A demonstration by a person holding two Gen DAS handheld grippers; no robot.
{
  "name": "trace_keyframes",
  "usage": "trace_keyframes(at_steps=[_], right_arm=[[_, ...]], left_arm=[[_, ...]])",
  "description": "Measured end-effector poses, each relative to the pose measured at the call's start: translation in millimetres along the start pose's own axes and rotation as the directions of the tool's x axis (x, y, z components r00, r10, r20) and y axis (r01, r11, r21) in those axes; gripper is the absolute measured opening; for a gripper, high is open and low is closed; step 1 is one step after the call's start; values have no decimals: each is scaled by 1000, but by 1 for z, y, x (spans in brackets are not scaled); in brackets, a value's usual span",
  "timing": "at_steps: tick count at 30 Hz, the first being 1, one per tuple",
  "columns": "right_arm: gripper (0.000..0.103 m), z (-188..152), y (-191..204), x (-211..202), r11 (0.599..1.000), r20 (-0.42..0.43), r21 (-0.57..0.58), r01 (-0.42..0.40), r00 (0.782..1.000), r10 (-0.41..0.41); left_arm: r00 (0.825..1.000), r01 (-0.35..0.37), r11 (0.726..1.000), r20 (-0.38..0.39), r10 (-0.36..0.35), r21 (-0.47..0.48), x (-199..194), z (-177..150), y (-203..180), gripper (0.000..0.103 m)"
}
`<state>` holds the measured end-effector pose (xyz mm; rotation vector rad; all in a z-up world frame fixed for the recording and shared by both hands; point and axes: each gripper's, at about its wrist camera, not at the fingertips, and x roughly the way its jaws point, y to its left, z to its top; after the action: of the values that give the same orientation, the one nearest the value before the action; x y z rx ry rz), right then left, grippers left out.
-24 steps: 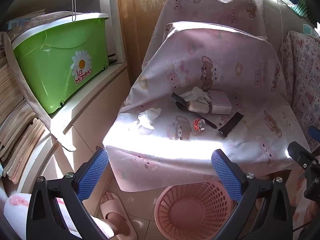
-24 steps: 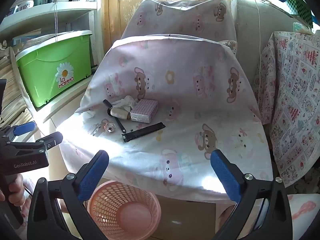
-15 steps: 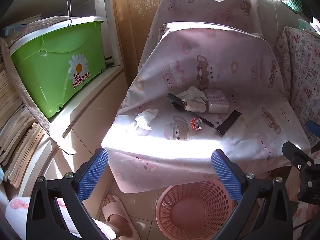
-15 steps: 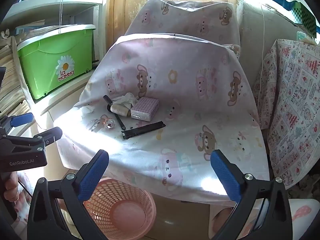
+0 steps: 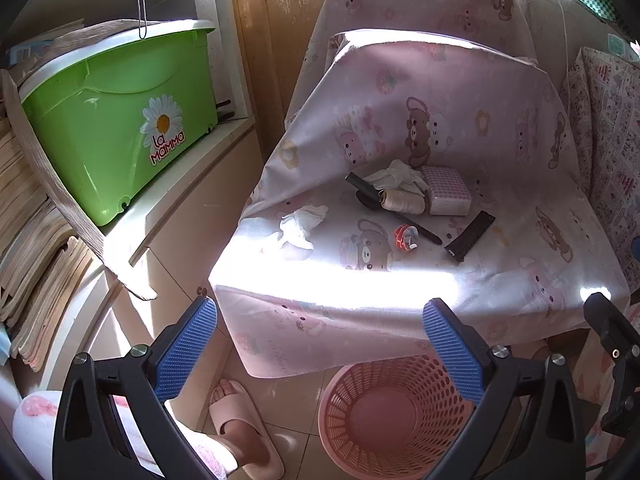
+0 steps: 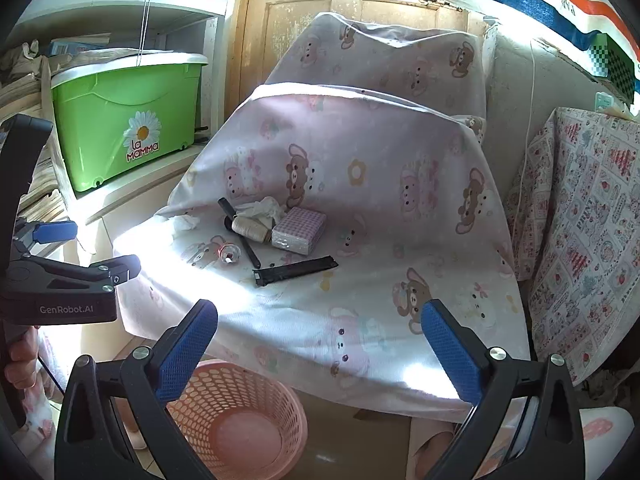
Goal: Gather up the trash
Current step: 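Move both tools toward the items on the pink cloth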
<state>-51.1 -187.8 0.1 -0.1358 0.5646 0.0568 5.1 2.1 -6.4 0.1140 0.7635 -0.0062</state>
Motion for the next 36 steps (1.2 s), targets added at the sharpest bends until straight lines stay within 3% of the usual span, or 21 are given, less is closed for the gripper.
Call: trace_keyframes(at_steps=[10, 19, 36], right_arm=[[102, -3, -1, 7, 999, -50, 28, -24, 998, 25], [102, -3, -9, 17, 998, -102, 60, 2, 995, 4], [102, -4, -8, 16, 998, -99, 52, 19, 995, -14]], left_arm=[[1000, 0, 1000, -28, -1, -28, 4, -1, 10, 102], [999, 1, 1000, -36, -2, -14, 6, -1, 2, 102], [997, 7, 1000, -73, -7, -10, 13, -5, 3, 102]])
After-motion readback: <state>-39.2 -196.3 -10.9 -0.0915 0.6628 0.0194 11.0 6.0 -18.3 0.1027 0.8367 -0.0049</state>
